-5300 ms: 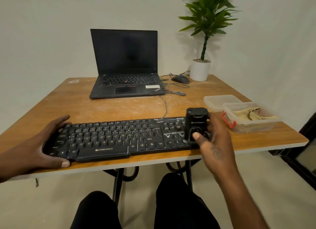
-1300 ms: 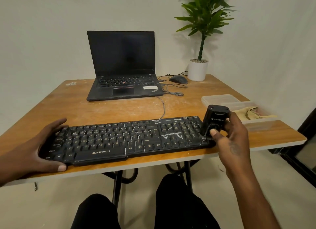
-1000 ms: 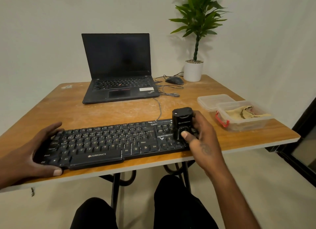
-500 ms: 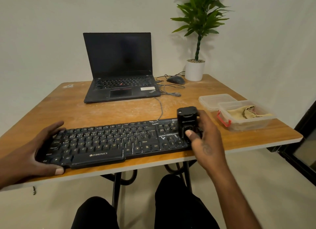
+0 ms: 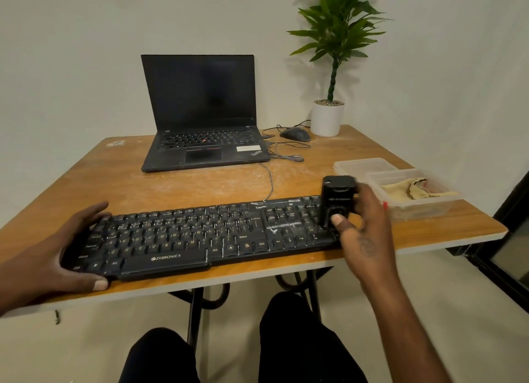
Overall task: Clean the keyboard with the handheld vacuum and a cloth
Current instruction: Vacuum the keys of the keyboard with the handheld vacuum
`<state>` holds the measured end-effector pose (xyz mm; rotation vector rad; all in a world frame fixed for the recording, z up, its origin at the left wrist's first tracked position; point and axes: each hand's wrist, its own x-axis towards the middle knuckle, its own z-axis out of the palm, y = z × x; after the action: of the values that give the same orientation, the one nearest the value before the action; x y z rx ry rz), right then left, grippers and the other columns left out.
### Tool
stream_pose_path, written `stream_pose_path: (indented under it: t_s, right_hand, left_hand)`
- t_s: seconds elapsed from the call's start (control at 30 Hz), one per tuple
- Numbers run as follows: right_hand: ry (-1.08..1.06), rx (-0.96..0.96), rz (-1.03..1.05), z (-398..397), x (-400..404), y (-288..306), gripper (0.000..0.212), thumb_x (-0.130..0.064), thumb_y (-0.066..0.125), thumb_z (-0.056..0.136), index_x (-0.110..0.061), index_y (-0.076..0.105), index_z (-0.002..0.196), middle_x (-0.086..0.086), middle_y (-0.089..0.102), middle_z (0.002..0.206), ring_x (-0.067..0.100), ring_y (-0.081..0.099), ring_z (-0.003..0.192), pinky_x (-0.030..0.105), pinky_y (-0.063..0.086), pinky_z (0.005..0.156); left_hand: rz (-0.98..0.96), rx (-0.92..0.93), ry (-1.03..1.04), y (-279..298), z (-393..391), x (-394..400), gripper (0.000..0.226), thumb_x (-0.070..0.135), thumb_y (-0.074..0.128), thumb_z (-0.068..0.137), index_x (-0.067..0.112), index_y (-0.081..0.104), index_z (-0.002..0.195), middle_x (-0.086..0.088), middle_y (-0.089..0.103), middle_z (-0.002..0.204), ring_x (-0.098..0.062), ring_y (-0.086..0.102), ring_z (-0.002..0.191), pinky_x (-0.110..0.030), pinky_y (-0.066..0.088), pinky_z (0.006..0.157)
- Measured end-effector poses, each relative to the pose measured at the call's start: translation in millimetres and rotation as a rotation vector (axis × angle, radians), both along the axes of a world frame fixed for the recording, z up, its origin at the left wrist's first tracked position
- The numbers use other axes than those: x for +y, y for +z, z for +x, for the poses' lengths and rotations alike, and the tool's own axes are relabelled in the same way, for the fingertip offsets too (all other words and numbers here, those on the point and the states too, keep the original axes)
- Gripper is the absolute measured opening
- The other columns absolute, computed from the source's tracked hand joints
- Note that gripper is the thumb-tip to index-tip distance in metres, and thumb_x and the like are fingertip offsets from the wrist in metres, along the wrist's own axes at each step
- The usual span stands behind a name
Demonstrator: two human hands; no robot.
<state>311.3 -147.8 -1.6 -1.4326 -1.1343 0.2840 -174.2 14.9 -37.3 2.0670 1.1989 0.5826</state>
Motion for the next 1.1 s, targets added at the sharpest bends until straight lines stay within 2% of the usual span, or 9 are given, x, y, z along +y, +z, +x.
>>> stream_pose_path:
  t_s: [0.07, 0.17, 0.33, 0.43, 0.5, 0.63, 0.8, 0.93, 1.1]
  right_hand:
    - [0.053, -0.078, -0.060, -15, 4, -2, 0.065, 0.010, 0.058, 0.090, -0.041, 0.053, 0.130, -0.024, 0.064, 0.111, -0.012, 0.059, 0.105, 0.017, 0.056, 0.076]
    - [0.123, -0.163, -0.131, -28, 9, -5, 0.070, 0.007, 0.059, 0.089, -0.049, 0.050, 0.131, -0.018, 0.068, 0.117, 0.013, 0.059, 0.119, 0.045, 0.056, 0.090]
    - [0.116, -0.038, -0.045, -9, 0, 5, 0.062, 0.009, 0.059, 0.092, -0.041, 0.054, 0.127, -0.025, 0.064, 0.112, -0.018, 0.058, 0.105, 0.006, 0.051, 0.073]
    - [-0.016, 0.011, -0.009, 8, -1, 0, 0.058, 0.005, 0.062, 0.091, -0.035, 0.055, 0.131, -0.015, 0.066, 0.122, 0.002, 0.059, 0.120, 0.036, 0.056, 0.095]
    - [-0.059, 0.010, -0.009, 8, 1, -1, 0.057, 0.005, 0.063, 0.090, -0.033, 0.055, 0.132, -0.012, 0.066, 0.122, 0.009, 0.059, 0.121, 0.042, 0.055, 0.097]
    - [0.015, -0.069, -0.064, -14, 4, 0, 0.062, 0.011, 0.058, 0.089, -0.033, 0.055, 0.132, -0.018, 0.066, 0.111, -0.012, 0.061, 0.103, 0.005, 0.047, 0.068]
    - [0.137, -0.121, -0.109, -30, 9, -1, 0.066, 0.010, 0.058, 0.088, -0.039, 0.053, 0.131, -0.015, 0.069, 0.116, 0.005, 0.062, 0.116, 0.036, 0.057, 0.087]
    - [0.148, 0.039, -0.055, -16, 4, 2, 0.064, 0.008, 0.058, 0.092, -0.046, 0.055, 0.125, -0.028, 0.065, 0.113, -0.013, 0.059, 0.109, 0.024, 0.054, 0.083]
    - [-0.033, 0.051, -0.003, 8, 0, 0, 0.059, 0.006, 0.062, 0.090, -0.036, 0.055, 0.131, -0.013, 0.066, 0.125, 0.010, 0.059, 0.123, 0.051, 0.054, 0.100]
  left_hand:
    - [-0.015, 0.016, 0.002, 0, -2, 3, 0.146, 0.062, 0.103, 0.037, 0.057, 0.024, 0.159, 0.017, 0.038, 0.165, -0.023, 0.041, 0.150, -0.058, 0.036, 0.116]
    - [-0.012, 0.040, 0.004, 1, -3, 6, 0.148, 0.063, 0.103, 0.037, 0.056, 0.022, 0.160, 0.018, 0.037, 0.165, -0.021, 0.041, 0.150, -0.058, 0.037, 0.117]
    - [0.020, 0.022, 0.008, 0, -1, 3, 0.146, 0.067, 0.101, 0.036, 0.057, 0.023, 0.160, 0.018, 0.037, 0.165, -0.021, 0.041, 0.150, -0.057, 0.036, 0.117]
    - [0.024, 0.014, 0.011, -1, -1, 1, 0.145, 0.068, 0.100, 0.036, 0.058, 0.023, 0.159, 0.016, 0.038, 0.165, -0.022, 0.041, 0.150, -0.057, 0.036, 0.117]
    - [0.009, 0.015, 0.010, -1, -1, 0, 0.146, 0.066, 0.101, 0.037, 0.058, 0.023, 0.159, 0.016, 0.037, 0.165, -0.022, 0.041, 0.150, -0.057, 0.036, 0.116]
    - [-0.015, 0.026, 0.014, 1, -2, 2, 0.145, 0.063, 0.102, 0.037, 0.058, 0.023, 0.159, 0.018, 0.038, 0.165, -0.021, 0.041, 0.150, -0.057, 0.036, 0.116]
    - [-0.016, 0.053, 0.011, 2, -4, 2, 0.146, 0.065, 0.102, 0.038, 0.057, 0.022, 0.160, 0.021, 0.037, 0.164, -0.019, 0.042, 0.150, -0.056, 0.038, 0.117]
    - [-0.001, 0.026, -0.005, 2, -2, -2, 0.146, 0.068, 0.101, 0.035, 0.059, 0.024, 0.158, 0.018, 0.039, 0.163, -0.021, 0.044, 0.148, -0.055, 0.039, 0.116]
    - [-0.060, -0.069, -0.003, 9, 5, -7, 0.149, 0.060, 0.104, 0.026, 0.065, 0.028, 0.153, 0.017, 0.047, 0.156, -0.018, 0.054, 0.136, -0.050, 0.045, 0.110]
